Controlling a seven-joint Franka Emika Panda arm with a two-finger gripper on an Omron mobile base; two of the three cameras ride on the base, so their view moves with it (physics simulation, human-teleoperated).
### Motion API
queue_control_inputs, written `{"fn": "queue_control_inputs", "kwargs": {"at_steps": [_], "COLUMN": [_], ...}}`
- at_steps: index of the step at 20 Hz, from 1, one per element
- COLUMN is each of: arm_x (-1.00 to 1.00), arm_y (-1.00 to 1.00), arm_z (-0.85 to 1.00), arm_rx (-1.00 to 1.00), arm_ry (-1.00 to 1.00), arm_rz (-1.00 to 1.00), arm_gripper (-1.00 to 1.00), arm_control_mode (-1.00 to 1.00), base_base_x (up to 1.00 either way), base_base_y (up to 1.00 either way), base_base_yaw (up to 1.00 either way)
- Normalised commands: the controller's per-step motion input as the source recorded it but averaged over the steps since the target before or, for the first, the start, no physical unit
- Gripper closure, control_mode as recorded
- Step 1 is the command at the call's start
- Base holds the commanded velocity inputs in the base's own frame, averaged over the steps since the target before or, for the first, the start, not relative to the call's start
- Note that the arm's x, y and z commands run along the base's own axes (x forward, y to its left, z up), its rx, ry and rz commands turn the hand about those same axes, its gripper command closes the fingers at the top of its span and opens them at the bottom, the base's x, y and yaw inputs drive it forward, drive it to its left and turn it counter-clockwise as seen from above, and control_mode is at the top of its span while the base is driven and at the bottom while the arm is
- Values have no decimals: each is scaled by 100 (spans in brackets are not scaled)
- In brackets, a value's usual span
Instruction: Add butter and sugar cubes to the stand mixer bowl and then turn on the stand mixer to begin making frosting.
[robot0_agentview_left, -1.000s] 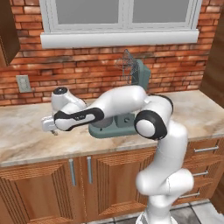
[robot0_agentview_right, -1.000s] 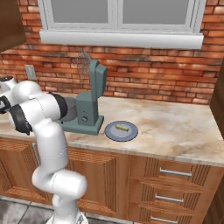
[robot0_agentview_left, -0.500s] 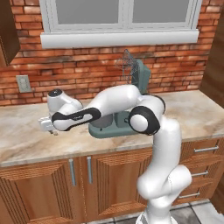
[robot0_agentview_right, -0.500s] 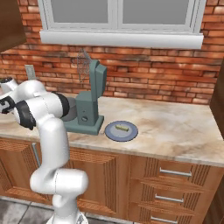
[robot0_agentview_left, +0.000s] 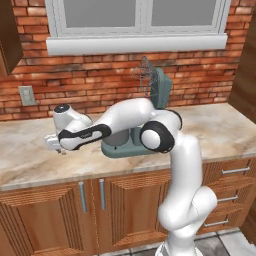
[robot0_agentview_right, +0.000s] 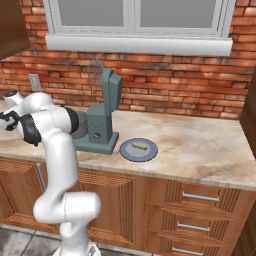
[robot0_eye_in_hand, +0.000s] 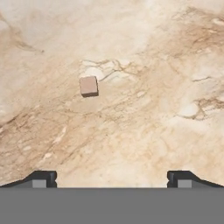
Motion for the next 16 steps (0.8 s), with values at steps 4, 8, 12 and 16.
{"fn": "queue_control_inputs", "kwargs": {"at_steps": [4, 8, 12, 16], "arm_x": [22, 18, 8, 8], "arm_y": [1, 3, 6, 12], "arm_z": [-12, -8, -8, -13], "arm_rx": [0, 0, 0, 0], "arm_ry": [0, 0, 0, 0], "arm_rz": [-1, 0, 0, 0], "arm_gripper": [-100, -100, -100, -100], "arm_control_mode": [-100, -100, -100, -100], "base_base_x": [0, 0, 0, 0], "base_base_y": [0, 0, 0, 0], "base_base_yaw": [0, 0, 0, 0]}}
